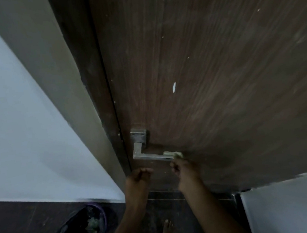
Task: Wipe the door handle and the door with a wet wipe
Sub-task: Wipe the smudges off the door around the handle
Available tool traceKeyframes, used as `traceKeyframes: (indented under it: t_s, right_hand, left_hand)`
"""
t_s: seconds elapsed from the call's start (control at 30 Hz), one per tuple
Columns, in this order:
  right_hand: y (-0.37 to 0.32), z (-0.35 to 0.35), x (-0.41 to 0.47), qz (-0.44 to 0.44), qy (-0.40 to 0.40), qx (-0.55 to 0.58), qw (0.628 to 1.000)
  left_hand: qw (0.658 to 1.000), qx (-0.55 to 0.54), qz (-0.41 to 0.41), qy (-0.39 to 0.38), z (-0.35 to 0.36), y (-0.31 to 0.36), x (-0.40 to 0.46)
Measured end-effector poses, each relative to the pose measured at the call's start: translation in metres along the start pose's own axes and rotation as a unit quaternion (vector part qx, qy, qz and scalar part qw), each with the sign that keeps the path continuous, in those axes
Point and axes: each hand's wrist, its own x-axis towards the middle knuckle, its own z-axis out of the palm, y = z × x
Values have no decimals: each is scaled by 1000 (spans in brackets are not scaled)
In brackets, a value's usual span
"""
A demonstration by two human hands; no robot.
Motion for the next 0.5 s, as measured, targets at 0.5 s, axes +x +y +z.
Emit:
traceKeyframes:
  t_s: [0.5]
  right_hand:
    - [-23,-10,-22,-11,-100,31,994]
  left_hand:
    - [999,19,6,27,-42,7,18]
